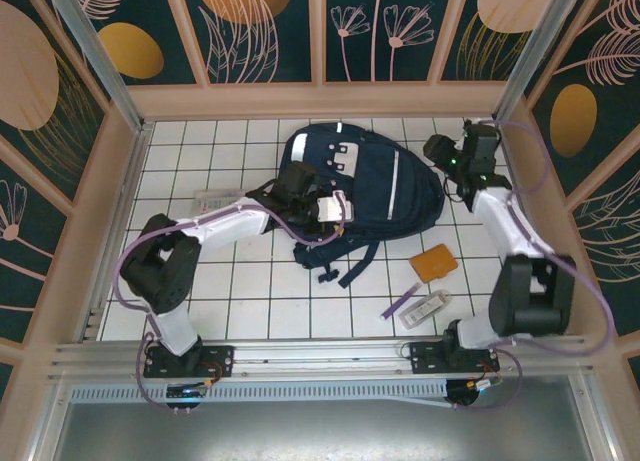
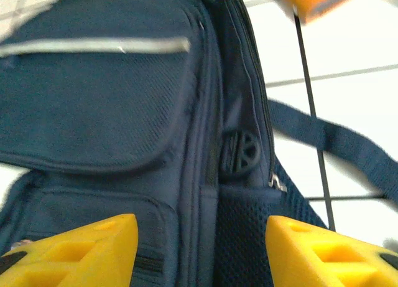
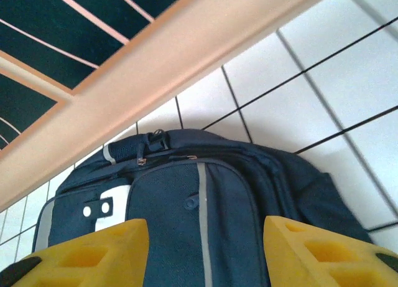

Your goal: Pack books, pencil case, and school supplies into a backpack

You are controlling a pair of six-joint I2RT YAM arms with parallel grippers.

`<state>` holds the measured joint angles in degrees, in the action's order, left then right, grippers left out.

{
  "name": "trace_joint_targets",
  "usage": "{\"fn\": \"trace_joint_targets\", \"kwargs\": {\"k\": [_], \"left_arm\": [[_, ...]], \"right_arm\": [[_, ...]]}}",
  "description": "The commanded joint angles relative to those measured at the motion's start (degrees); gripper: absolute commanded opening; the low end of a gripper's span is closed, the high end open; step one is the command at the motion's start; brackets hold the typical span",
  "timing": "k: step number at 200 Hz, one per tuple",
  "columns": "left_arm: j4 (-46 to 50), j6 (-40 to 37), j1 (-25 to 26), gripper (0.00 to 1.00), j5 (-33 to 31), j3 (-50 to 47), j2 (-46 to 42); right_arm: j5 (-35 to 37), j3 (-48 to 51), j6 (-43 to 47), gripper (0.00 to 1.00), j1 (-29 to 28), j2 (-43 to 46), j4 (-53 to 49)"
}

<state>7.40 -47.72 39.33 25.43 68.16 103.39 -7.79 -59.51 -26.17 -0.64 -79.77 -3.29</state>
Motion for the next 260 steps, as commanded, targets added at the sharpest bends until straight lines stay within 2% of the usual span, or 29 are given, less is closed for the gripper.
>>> {"fn": "trace_joint_targets", "kwargs": {"k": [1, 9, 21, 38, 49, 70, 93, 105, 119, 130, 135, 144, 158, 168, 184, 201, 221, 243, 260], "left_arm": [[6.5, -8.5, 0.3, 0.56, -0.3, 2.9, 3.7], [7.0, -8.4, 0.6, 0.57, 0.0, 2.8, 4.3], [6.9, -7.5, 0.6, 0.61, 1.8, 2.4, 4.5], [3.0, -6.1, 0.8, 0.65, 3.2, 0.0, 3.7], [0.8, -7.0, 0.9, 0.68, 4.0, -1.8, 3.4], [0.9, -7.5, 1.1, 0.68, 4.7, -2.0, 4.6], [0.8, -8.6, 2.1, 0.65, 0.4, -2.8, 5.5], [-3.1, -7.1, 2.1, 0.55, -0.8, -4.4, 5.8], [-6.9, -4.6, 2.2, 0.25, 0.8, -5.3, 5.1], [-8.5, -2.3, 2.1, 0.07, 3.1, -5.2, 4.0], [-9.6, -1.0, 2.2, 0.0, 3.7, -5.3, 3.3], [-11.3, 0.6, 2.1, 0.0, 5.2, -5.8, 1.9], [-12.3, 3.5, 2.1, 0.0, 7.5, -5.6, -0.3], [-10.8, 5.6, 2.1, 0.0, 8.1, -4.2, -1.3], [-6.1, 7.9, 1.9, 0.0, 7.2, -0.6, -1.8], [-2.6, 9.5, 1.3, 0.0, 7.6, 2.4, -1.8], [-3.8, 12.4, 0.8, 0.0, 8.0, 2.8, -2.8], [-6.6, 16.8, -0.2, 0.0, 9.4, 2.8, -4.3], [-9.8, 19.9, -1.0, 0.0, 10.1, 1.8, -4.9]], "right_arm": [[6.3, 5.0, 4.1, 0.53, -0.2, 6.4, -4.9], [5.5, 6.1, 4.7, 0.51, -0.2, 8.8, -5.4], [2.6, 7.2, 5.6, 0.43, -0.2, 11.1, -6.3], [-3.4, 8.5, 6.5, 0.41, -0.3, 12.5, -6.3], [-6.3, 9.7, 6.7, 0.41, -0.3, 12.7, -5.6], [-7.8, 11.4, 7.4, 0.44, -0.6, 12.8, -4.3], [-12.3, 13.9, 14.8, 0.48, -1.4, 13.2, -0.7], [-17.1, 16.2, 19.9, 0.5, -2.3, 13.4, 1.9], [-28.8, 19.7, 28.6, 0.52, -2.9, 12.7, 4.1], [-38.2, 21.9, 35.6, 0.53, -3.5, 11.8, 3.8], [-43.1, 22.5, 41.8, 0.54, -3.8, 11.3, 2.3], [-48.3, 23.4, 50.3, 0.55, -5.1, 10.4, -0.8], [-51.6, 23.4, 54.6, 0.56, -7.9, 8.4, -2.0], [-51.8, 23.6, 54.5, 0.55, -10.3, 7.0, -0.1], [-48.0, 25.3, 54.9, 0.54, -14.9, 6.5, 4.6], [-43.9, 27.3, 53.7, 0.54, -15.9, 7.1, 10.3], [-39.4, 29.4, 53.8, 0.54, -16.7, 8.6, 16.1], [-29.8, 32.0, 56.2, 0.54, -19.5, 10.0, 20.9], [-22.2, 36.1, 56.7, 0.54, -20.2, 11.0, 29.0]]}}
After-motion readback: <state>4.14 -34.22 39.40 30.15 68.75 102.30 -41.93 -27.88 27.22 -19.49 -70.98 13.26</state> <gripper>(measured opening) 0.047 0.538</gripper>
